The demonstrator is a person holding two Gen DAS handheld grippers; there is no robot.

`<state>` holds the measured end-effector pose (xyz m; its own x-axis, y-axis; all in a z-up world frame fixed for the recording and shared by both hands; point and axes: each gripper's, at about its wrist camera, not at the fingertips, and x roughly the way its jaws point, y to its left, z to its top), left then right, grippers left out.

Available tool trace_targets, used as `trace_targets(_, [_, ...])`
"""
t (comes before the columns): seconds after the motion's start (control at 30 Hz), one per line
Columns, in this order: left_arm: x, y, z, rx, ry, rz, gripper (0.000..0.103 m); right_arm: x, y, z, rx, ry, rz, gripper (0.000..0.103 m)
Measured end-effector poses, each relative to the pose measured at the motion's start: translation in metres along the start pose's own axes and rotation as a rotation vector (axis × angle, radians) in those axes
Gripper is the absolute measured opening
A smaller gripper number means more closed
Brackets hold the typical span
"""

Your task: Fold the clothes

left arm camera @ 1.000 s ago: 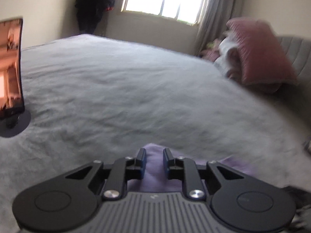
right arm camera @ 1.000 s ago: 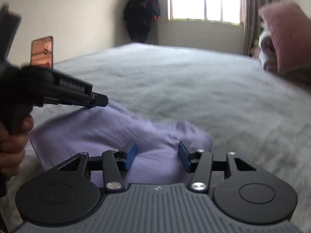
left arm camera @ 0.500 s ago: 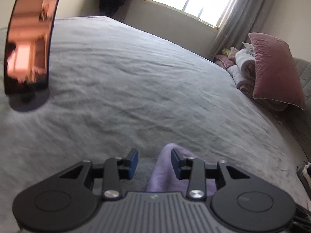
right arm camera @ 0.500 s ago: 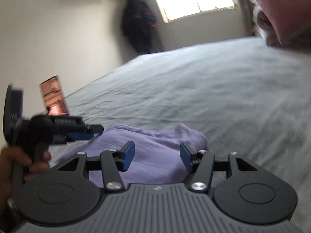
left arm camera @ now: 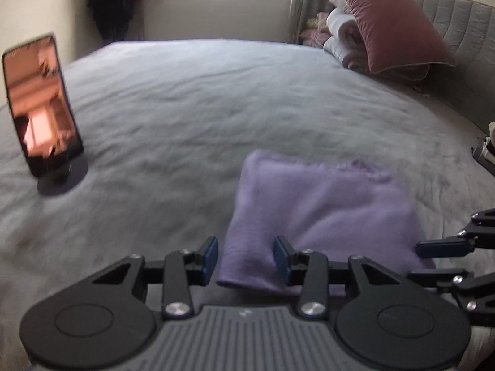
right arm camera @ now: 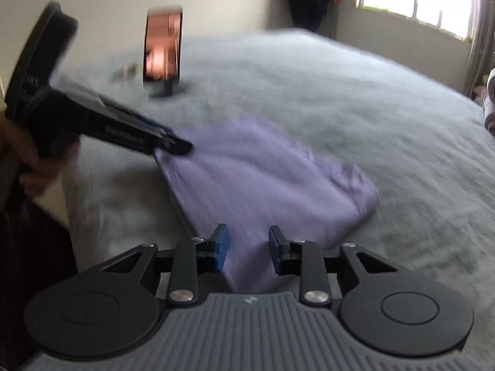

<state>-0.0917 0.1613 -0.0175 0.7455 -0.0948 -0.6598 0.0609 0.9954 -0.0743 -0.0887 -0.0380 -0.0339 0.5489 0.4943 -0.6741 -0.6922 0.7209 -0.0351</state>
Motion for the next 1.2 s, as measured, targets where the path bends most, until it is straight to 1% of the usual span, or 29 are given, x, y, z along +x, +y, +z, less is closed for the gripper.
trace_targets(0.07, [-0.002,0.009,-0.008,-0.037,-0.001,-0.021,0.050,-0.003,0.004,-0.005,-0.021,0.060,-0.034,0.031])
trace_targets(0.1, [-0.002,0.012,-0.010,-0.055,0.005,-0.031,0.055,-0.005,0.006,-0.008,-0.028,0.083,-0.051,0.036])
trace_targets(0.13, [-0.002,0.015,-0.009,-0.073,0.021,-0.040,0.058,-0.008,0.007,-0.012,-0.032,0.106,-0.067,0.037])
trace_targets(0.2, [-0.001,0.022,-0.006,-0.110,0.053,-0.058,0.060,-0.017,0.008,-0.021,-0.022,0.136,-0.095,0.047])
trace_targets(0.23, [-0.001,0.025,-0.005,-0.128,0.069,-0.066,0.066,-0.022,0.007,-0.026,0.001,0.139,-0.114,0.050])
trace_targets(0.27, [-0.001,0.028,-0.003,-0.143,0.086,-0.076,0.069,-0.028,0.004,-0.031,0.048,0.132,-0.136,0.060])
trace_targets(0.3, [-0.002,0.031,0.000,-0.154,0.104,-0.087,0.078,-0.035,-0.001,-0.037,0.123,0.116,-0.146,0.072])
trace_targets(0.33, [-0.003,0.034,0.003,-0.165,0.122,-0.098,0.084,-0.042,-0.006,-0.042,0.204,0.098,-0.151,0.078])
trace_targets(0.37, [-0.003,0.037,0.005,-0.173,0.138,-0.105,0.086,-0.047,-0.014,-0.049,0.307,0.075,-0.130,0.085])
trace_targets(0.4, [-0.004,0.040,0.008,-0.177,0.151,-0.106,0.090,-0.050,-0.024,-0.057,0.412,0.048,-0.086,0.093])
trace_targets(0.43, [-0.004,0.042,0.012,-0.185,0.161,-0.105,0.092,-0.053,-0.034,-0.064,0.516,0.021,-0.042,0.096])
trace_targets(0.47, [-0.005,0.042,0.017,-0.203,0.167,-0.101,0.093,-0.056,-0.043,-0.071,0.614,-0.007,0.001,0.103])
trace_targets(0.53, [-0.007,0.043,0.028,-0.232,0.173,-0.099,0.099,-0.058,-0.058,-0.075,0.747,-0.063,0.071,0.103])
trace_targets(0.6, [-0.007,0.040,0.039,-0.230,0.160,-0.127,0.102,-0.057,-0.070,-0.075,0.846,-0.092,0.113,0.103])
trace_targets(0.63, [-0.007,0.038,0.044,-0.230,0.153,-0.141,0.102,-0.054,-0.074,-0.075,0.890,-0.102,0.130,0.103])
trace_targets(0.7, [-0.007,0.034,0.054,-0.220,0.141,-0.161,0.102,-0.049,-0.081,-0.074,0.968,-0.106,0.151,0.103])
trace_targets(0.77, [0.001,0.027,0.059,-0.165,0.147,-0.136,0.102,-0.045,-0.087,-0.075,1.037,-0.119,0.153,0.103])
trace_targets(0.87, [0.024,0.019,0.058,-0.092,0.184,-0.103,0.102,-0.044,-0.092,-0.077,1.101,-0.168,0.154,0.103])
trace_targets(0.9, [0.032,0.018,0.057,-0.082,0.191,-0.090,0.102,-0.043,-0.094,-0.078,1.117,-0.180,0.160,0.103])
trace_targets(0.97, [0.046,0.020,0.054,-0.099,0.206,-0.060,0.102,-0.041,-0.098,-0.080,1.144,-0.198,0.191,0.103])
trace_targets(1.07, [0.061,0.021,0.060,-0.106,0.253,-0.080,0.102,-0.036,-0.104,-0.083,1.179,-0.226,0.227,0.103])
trace_targets(1.13, [0.070,0.023,0.065,-0.117,0.271,-0.125,0.102,-0.030,-0.109,-0.083,1.214,-0.240,0.231,0.103])
trace_targets(1.2, [0.079,0.026,0.068,-0.150,0.299,-0.166,0.102,-0.027,-0.111,-0.081,1.238,-0.249,0.230,0.103])
